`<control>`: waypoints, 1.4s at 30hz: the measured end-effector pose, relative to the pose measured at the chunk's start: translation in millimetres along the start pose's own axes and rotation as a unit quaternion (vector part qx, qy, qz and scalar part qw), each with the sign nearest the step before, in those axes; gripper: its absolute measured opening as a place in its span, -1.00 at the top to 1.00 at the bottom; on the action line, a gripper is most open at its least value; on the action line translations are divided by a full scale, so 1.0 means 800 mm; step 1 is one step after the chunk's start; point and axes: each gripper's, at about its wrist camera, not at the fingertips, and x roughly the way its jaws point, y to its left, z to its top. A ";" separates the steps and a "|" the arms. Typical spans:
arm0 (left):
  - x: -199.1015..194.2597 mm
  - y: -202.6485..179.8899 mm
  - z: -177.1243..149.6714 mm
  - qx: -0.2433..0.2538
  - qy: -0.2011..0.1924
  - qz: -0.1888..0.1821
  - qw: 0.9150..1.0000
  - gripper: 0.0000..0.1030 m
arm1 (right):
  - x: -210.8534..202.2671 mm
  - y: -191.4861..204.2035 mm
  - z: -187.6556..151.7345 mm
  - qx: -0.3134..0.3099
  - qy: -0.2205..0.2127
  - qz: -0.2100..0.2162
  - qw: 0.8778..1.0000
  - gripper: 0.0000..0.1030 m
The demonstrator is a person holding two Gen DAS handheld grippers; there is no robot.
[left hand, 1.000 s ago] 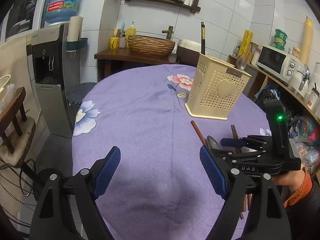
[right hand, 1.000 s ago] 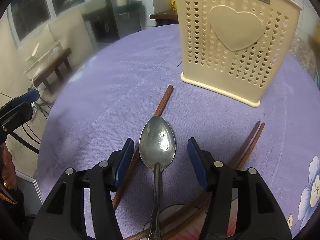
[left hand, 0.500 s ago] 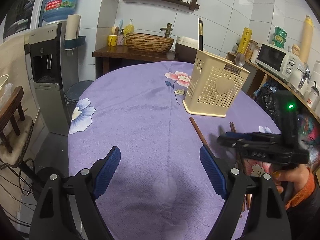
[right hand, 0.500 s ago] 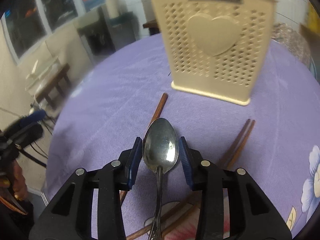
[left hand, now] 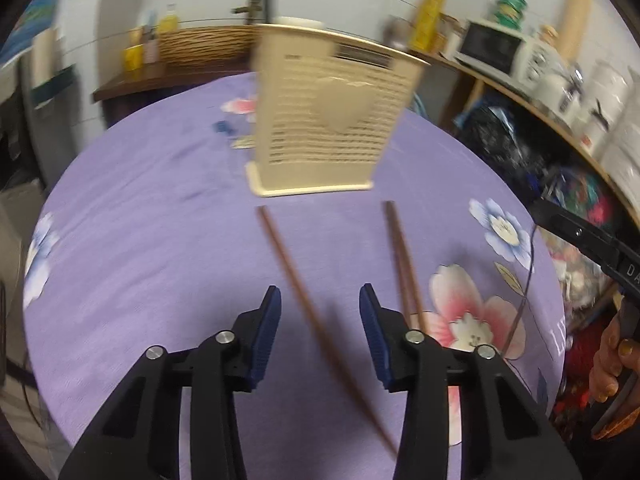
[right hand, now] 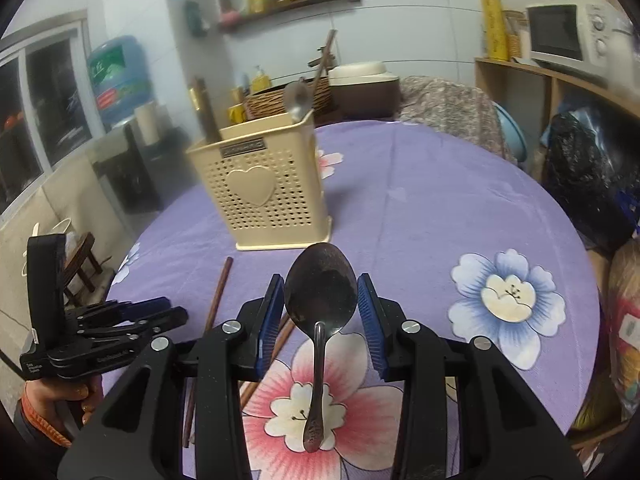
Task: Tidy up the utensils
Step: 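Close the left gripper on a wooden chopstick while the right gripper lifts the spoon, then carry the spoon and wooden chopstick over the cream holder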
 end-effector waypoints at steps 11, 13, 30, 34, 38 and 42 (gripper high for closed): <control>0.042 -0.057 -0.014 0.074 0.058 -0.014 0.995 0.51 | -0.011 -0.010 -0.004 0.015 -0.011 -0.001 1.000 0.25; 0.042 -0.056 -0.015 0.071 0.063 -0.019 0.995 0.52 | -0.009 -0.009 -0.003 0.015 -0.010 0.002 1.000 0.25; 0.125 -0.073 0.066 0.124 0.089 0.044 0.987 0.58 | -0.005 -0.011 -0.002 0.022 -0.009 0.004 1.000 0.25; 0.143 -0.077 0.088 0.126 0.095 0.049 0.986 0.83 | -0.003 -0.012 -0.001 0.024 -0.007 0.003 1.000 0.25; 0.148 -0.079 0.091 0.119 0.094 0.051 0.987 0.85 | -0.003 -0.012 -0.001 0.026 -0.006 0.002 1.000 0.25; 0.135 -0.071 0.093 0.092 0.072 0.039 0.992 0.86 | -0.004 -0.013 -0.002 0.027 -0.007 0.001 1.000 0.25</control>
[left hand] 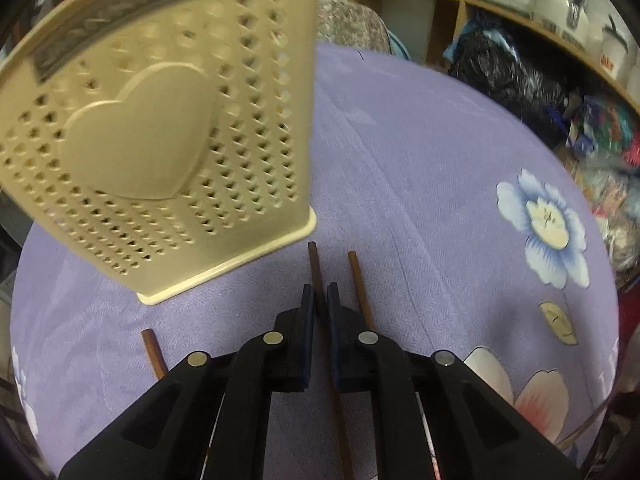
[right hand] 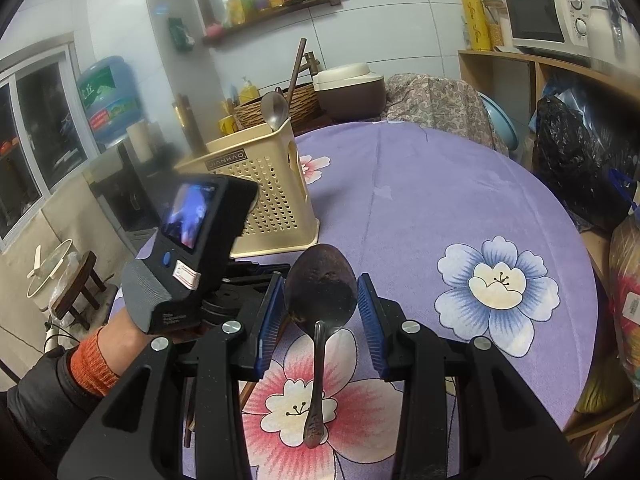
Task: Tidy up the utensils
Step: 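Carry the spoon and wooden chopstick over the cream holder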
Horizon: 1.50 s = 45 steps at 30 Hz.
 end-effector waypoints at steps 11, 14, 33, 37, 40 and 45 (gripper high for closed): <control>-0.190 0.048 -0.026 -0.072 -0.183 -0.067 0.978 0.87 | -0.008 0.004 0.008 0.002 -0.008 0.010 1.000 0.25; -0.221 0.047 -0.033 -0.074 -0.216 -0.069 0.971 0.87 | -0.011 0.006 0.013 0.000 -0.010 0.012 1.000 0.25; -0.252 0.062 -0.035 -0.078 -0.259 -0.083 0.959 0.87 | -0.006 0.020 0.033 -0.026 -0.017 0.023 0.999 0.25; -0.264 0.068 -0.025 -0.074 -0.271 -0.079 0.957 0.87 | -0.009 0.031 0.053 -0.039 -0.028 0.031 0.998 0.26; -0.285 0.081 -0.002 -0.075 -0.284 -0.081 0.952 0.87 | -0.013 0.047 0.079 -0.061 -0.042 0.036 0.997 0.26; -0.329 0.103 0.055 -0.073 -0.311 -0.074 0.945 0.87 | -0.022 0.086 0.151 -0.100 -0.099 0.035 0.989 0.26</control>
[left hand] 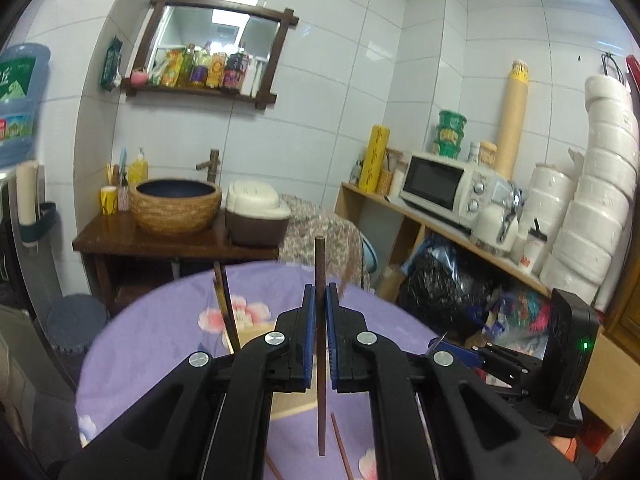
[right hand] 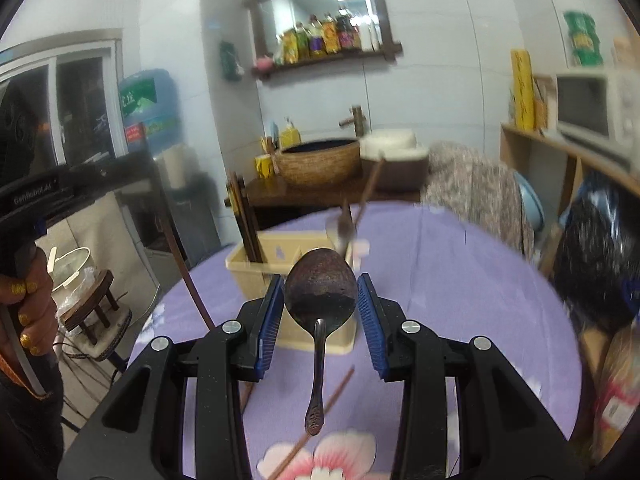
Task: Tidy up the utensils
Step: 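Carry the spoon and wooden chopstick over the cream holder, then lower both utensils into the holder and open both grippers, then withdraw both grippers over the two remaining wooden chopsticks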
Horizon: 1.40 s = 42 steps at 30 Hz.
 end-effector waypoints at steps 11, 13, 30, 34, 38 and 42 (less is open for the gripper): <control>0.030 0.001 0.071 0.048 -0.079 0.078 0.993 0.87 | 0.075 0.017 0.107 -0.002 -0.072 -0.044 0.996 0.25; 0.041 0.004 0.056 0.054 -0.080 0.089 0.991 0.87 | 0.098 0.016 0.089 -0.006 -0.065 -0.052 0.997 0.26; 0.088 0.051 -0.059 -0.006 -0.005 0.101 0.995 0.87 | 0.153 0.018 -0.027 -0.029 0.003 -0.086 0.996 0.25; 0.093 0.057 -0.070 -0.012 0.009 0.107 0.994 0.87 | 0.153 0.018 -0.038 -0.027 0.007 -0.085 0.996 0.25; 0.094 0.058 -0.078 -0.011 0.011 0.121 0.993 0.86 | 0.153 0.018 -0.042 -0.032 0.003 -0.084 0.996 0.09; 0.084 0.053 -0.080 -0.003 0.014 0.117 0.993 0.73 | 0.144 0.021 -0.044 -0.039 -0.010 -0.090 0.995 -0.26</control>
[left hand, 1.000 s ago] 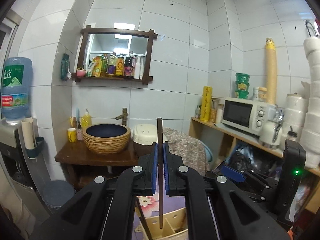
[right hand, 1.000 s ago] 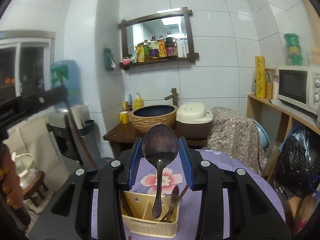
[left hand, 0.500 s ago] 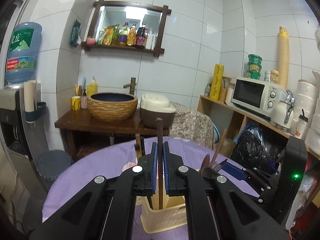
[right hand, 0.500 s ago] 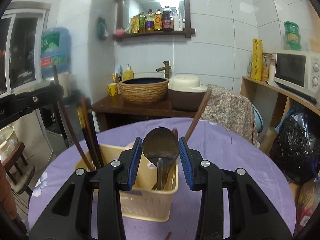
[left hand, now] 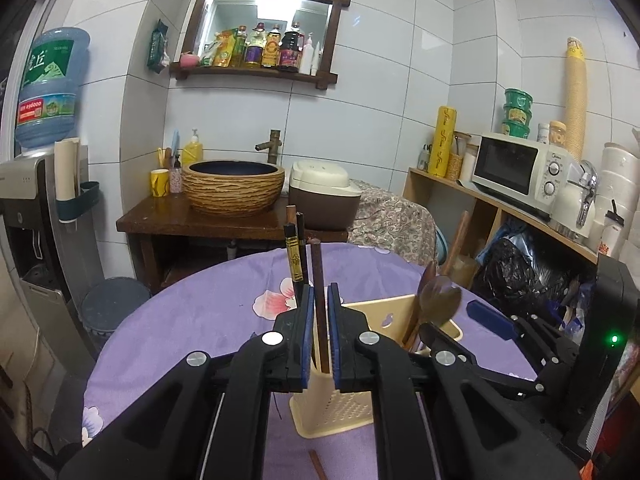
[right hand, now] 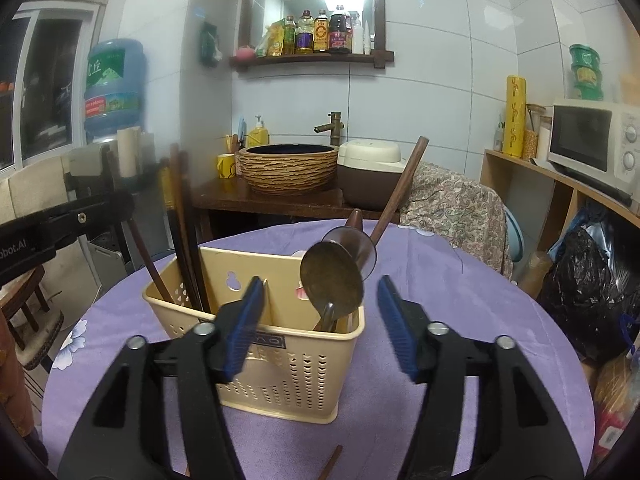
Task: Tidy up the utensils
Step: 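Withdraw both grippers over the two remaining wooden chopsticks, then lower the left gripper onto a wooden chopstick and close on it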
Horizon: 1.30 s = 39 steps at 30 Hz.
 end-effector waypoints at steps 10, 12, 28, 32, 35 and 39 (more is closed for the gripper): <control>-0.055 0.011 -0.026 -0.011 -0.012 0.035 0.999 -0.38 | -0.061 -0.004 -0.014 0.003 0.005 -0.006 1.000 -0.76; -0.063 0.016 -0.041 -0.015 0.001 0.039 0.999 -0.53 | -0.072 -0.002 -0.020 -0.002 0.019 -0.011 1.000 -0.89; -0.085 0.055 -0.164 -0.019 0.114 0.126 0.985 -0.86 | -0.088 0.025 -0.172 -0.028 0.249 -0.050 0.967 -0.89; -0.089 0.058 -0.179 -0.021 0.131 0.133 0.982 -0.87 | -0.093 0.030 -0.197 -0.016 0.272 -0.041 0.961 -0.89; -0.089 0.055 -0.183 -0.017 0.134 0.132 0.982 -0.89 | -0.093 0.034 -0.206 -0.009 0.283 -0.038 0.958 -0.89; -0.085 0.046 -0.188 -0.011 0.145 0.126 0.981 -0.89 | -0.087 0.042 -0.215 -0.015 0.299 -0.036 0.953 -0.89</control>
